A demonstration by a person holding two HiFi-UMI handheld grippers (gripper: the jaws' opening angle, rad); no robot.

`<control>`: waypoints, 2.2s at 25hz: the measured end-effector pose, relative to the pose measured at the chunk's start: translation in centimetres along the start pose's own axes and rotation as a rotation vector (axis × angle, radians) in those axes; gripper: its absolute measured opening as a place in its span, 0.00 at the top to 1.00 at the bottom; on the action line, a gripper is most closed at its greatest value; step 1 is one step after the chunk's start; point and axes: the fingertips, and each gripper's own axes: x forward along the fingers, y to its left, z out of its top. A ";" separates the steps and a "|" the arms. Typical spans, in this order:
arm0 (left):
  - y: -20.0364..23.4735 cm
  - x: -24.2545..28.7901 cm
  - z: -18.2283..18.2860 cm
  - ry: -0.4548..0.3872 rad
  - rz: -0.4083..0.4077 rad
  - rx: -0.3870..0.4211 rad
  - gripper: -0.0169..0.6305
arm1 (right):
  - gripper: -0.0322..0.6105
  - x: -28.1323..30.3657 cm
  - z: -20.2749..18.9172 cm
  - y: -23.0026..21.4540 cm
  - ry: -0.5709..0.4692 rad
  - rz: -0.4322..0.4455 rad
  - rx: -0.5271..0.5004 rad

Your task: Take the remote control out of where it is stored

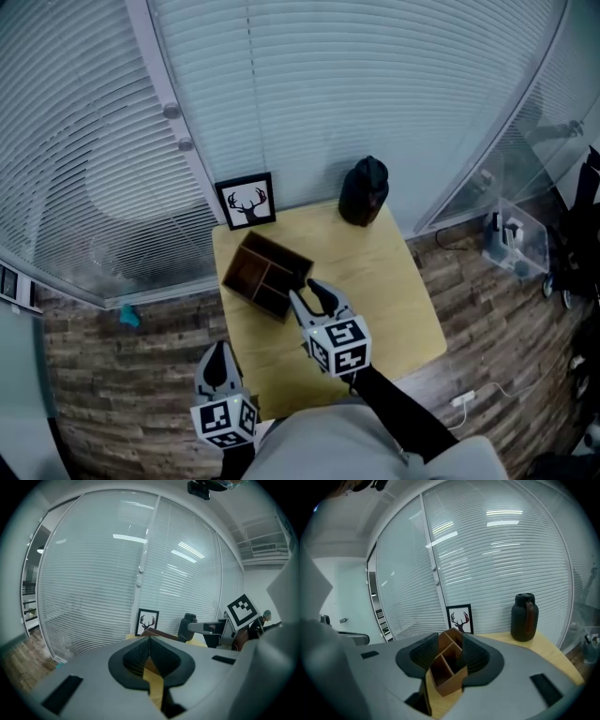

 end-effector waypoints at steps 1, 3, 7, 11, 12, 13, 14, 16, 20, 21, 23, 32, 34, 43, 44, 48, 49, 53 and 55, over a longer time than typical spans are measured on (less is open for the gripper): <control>0.0 0.0 0.0 0.002 0.000 -0.001 0.96 | 0.73 0.1 -0.2 -0.1 0.005 -0.003 -0.001; 0.1 0.1 0.0 0.003 0.000 -0.002 0.96 | 0.73 0.6 -0.4 -0.3 0.015 -0.007 -0.006; 0.3 0.3 -0.2 0.008 0.003 -0.004 0.96 | 0.71 1.5 -0.9 -0.7 0.028 -0.015 -0.011; 0.7 0.3 -0.3 0.011 0.009 -0.006 0.96 | 0.70 2.1 -1.1 -1.1 0.038 -0.029 -0.011; 0.9 0.3 -0.4 0.013 0.012 -0.006 0.96 | 0.70 2.3 -1.2 -1.2 0.042 -0.032 -0.011; 1.0 0.3 -0.4 0.016 0.014 -0.007 0.96 | 0.70 2.4 -1.3 -1.3 0.045 -0.034 -0.009; 1.1 0.4 -0.5 0.017 0.016 -0.008 0.96 | 0.70 2.5 -1.3 -1.4 0.047 -0.035 -0.008; 1.1 0.5 -0.5 0.020 0.017 -0.008 0.96 | 0.69 2.8 -1.4 -1.7 0.051 -0.038 -0.007; 1.1 0.5 -0.7 0.030 0.015 0.002 0.96 | 0.69 3.2 -2.0 -2.3 0.064 -0.054 -0.001; 1.1 0.6 -0.8 0.033 0.014 0.003 0.96 | 0.69 3.4 -2.0 -2.5 0.067 -0.057 -0.002; 1.0 0.6 -1.0 0.038 0.012 0.003 0.96 | 0.69 3.6 -2.2 -2.8 0.075 -0.059 -0.004; 1.5 0.6 -1.1 0.045 0.024 0.005 0.96 | 0.69 4.5 -3.9 -2.8 0.127 -0.048 -0.008; 1.7 0.5 -1.3 0.049 0.029 0.006 0.96 | 0.69 4.6 -4.2 -2.8 0.136 -0.052 -0.009; 1.7 0.4 -1.3 0.052 0.035 0.014 0.96 | 0.69 5.1 -4.9 -3.0 0.158 -0.057 -0.005; 1.7 0.5 -1.4 0.053 0.035 0.018 0.96 | 0.69 5.1 -5.0 -3.1 0.161 -0.059 -0.004; 1.6 0.5 -1.5 0.056 0.033 0.014 0.96 | 0.69 5.3 -5.2 -3.3 0.164 -0.075 -0.004; 1.7 0.5 -1.5 0.056 0.033 0.013 0.96 | 0.69 5.4 -5.3 -3.3 0.166 -0.078 -0.003; 1.8 0.5 -1.6 0.056 0.036 0.010 0.96 | 0.69 5.5 -5.6 -3.2 0.176 -0.074 -0.003; 1.8 0.4 -1.6 0.057 0.037 0.009 0.96 | 0.69 5.5 -5.6 -3.2 0.179 -0.071 -0.001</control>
